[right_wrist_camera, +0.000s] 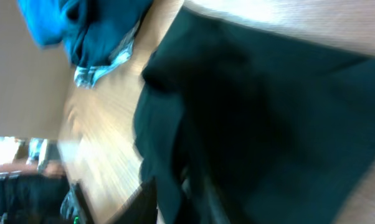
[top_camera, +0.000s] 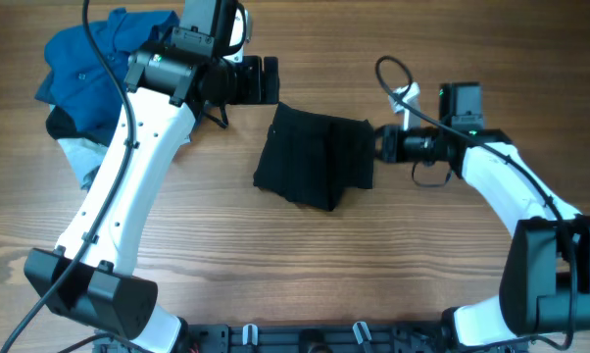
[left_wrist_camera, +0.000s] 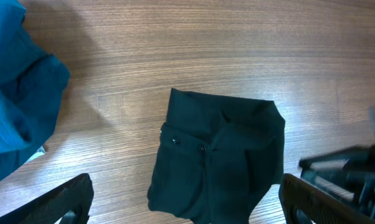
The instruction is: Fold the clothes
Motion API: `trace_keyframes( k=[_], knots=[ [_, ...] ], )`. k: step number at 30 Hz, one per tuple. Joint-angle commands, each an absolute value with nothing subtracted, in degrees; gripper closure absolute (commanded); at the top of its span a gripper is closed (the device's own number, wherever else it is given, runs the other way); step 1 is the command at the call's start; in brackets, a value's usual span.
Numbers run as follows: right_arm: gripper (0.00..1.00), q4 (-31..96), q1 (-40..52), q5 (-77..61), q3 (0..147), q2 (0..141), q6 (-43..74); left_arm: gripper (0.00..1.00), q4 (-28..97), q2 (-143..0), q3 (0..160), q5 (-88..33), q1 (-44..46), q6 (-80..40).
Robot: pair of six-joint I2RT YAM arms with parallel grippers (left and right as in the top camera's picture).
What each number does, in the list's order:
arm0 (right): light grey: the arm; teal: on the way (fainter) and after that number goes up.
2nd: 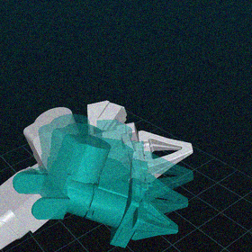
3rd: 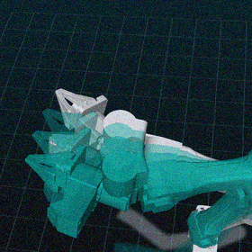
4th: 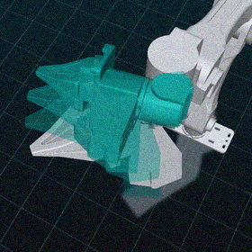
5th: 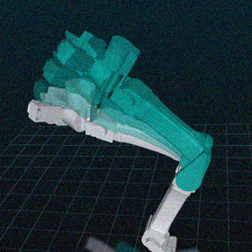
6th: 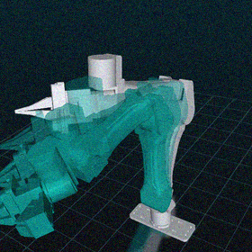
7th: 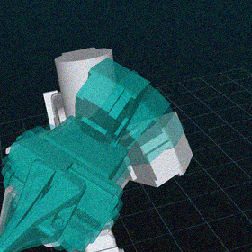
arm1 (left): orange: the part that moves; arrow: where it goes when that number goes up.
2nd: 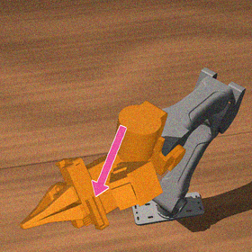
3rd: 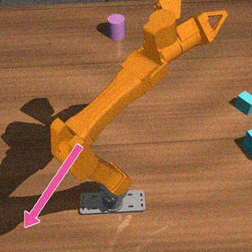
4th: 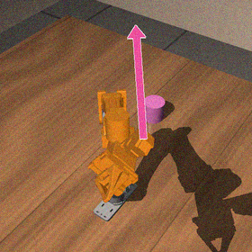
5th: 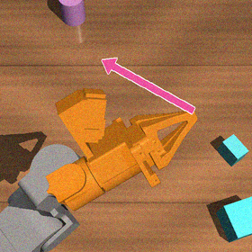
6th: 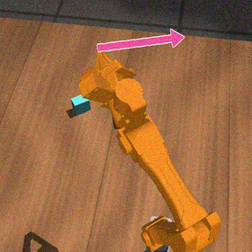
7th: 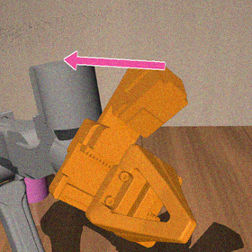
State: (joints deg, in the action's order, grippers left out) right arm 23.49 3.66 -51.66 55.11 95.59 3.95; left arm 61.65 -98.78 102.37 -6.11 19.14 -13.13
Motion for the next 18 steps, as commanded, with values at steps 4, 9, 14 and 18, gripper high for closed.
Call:
trace_keyframes(
  k=[4, 9, 14, 18],
  knots=[
    [0.33, 21.71, 18.2, -36.67, 54.5, 96.07, 8.47, 0.01, 62.0, -99.35, 102.43, -5.45, 18.83, -12.23],
    [0.42, 14.81, 20.01, -32.12, 54.5, 98.28, 11.64, 0.0, 63.44, -99.33, 102.43, -5.45, 17.78, -12.23],
    [0.57, 14.98, 19.97, -29.74, 54.5, 98.91, 9.98, 0.01, 63.46, -99.33, 102.43, -5.45, 17.72, -12.23],
    [0.57, 14.11, 19.97, -29.61, 54.5, 99.85, 10.13, 0.0, 63.0, -99.33, 102.43, -5.45, 17.72, -12.21]
  ],
)
